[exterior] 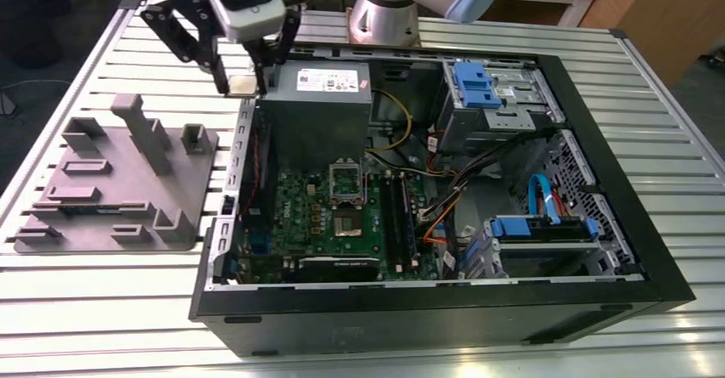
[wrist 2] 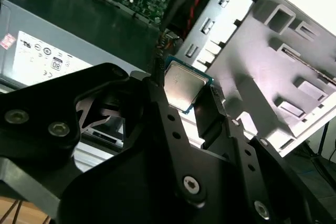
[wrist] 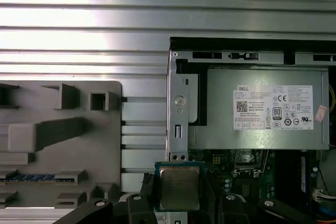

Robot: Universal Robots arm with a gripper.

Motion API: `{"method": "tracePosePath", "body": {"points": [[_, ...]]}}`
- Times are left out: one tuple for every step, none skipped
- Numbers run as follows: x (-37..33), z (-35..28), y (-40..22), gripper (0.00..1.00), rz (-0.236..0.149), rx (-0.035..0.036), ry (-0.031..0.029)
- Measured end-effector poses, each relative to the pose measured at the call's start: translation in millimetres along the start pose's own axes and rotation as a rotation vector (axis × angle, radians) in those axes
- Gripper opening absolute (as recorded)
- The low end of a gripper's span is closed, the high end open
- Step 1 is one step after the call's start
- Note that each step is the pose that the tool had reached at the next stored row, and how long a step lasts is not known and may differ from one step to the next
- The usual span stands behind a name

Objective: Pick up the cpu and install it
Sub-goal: 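Pick up the cpu and move it towards the insertion slot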

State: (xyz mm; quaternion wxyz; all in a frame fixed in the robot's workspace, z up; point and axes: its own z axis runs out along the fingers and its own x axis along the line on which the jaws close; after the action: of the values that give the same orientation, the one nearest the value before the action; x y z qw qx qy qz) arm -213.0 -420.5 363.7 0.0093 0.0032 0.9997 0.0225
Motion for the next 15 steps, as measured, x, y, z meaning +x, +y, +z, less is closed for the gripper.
{"method": "tracePosePath", "body": {"points": [[-3.6, 0.1, 0.0, 0.47, 0.0, 0.0001, 0.0001], [-7.4, 0.1, 0.0, 0.47, 0.0, 0.0001, 0.0002], [-11.2, 0.2, 0.1, 0.47, 0.0, 0.0, 0.0003], [-15.1, 0.3, 0.1, 0.47, 0.0, 0.0, 0.0004], [-19.1, 0.4, 0.1, 0.47, 0.0, 0.0, 0.0005], [-23.2, 0.5, 0.1, 0.47, 0.0, 0.0, 0.0007], [-27.5, 0.6, 0.1, 0.47, 0.0, 0.0, 0.0008], [-31.5, 0.7, 0.2, 0.47, 0.0, 0.0, 0.001], [-35.5, 0.7, 0.2, 0.47, 0.0, 0.0, 0.0011], [-39.5, 0.8, 0.2, 0.47, 0.0, 0.0001, 0.0014], [-43.5, 0.9, 0.2, 0.47, 0.0, 0.0001, 0.0015], [-47.4, 0.9, 0.3, 0.47, 0.0, 0.0, 0.0016], [-51.2, 1.1, 0.3, 0.47, 0.0, 0.0, 0.0017], [-55.4, 1.2, 0.3, 0.47, 0.0, 0.0, 0.0018], [-59.3, 1.2, 0.3, 0.47, 0.0, 0.0, 0.002]]}}
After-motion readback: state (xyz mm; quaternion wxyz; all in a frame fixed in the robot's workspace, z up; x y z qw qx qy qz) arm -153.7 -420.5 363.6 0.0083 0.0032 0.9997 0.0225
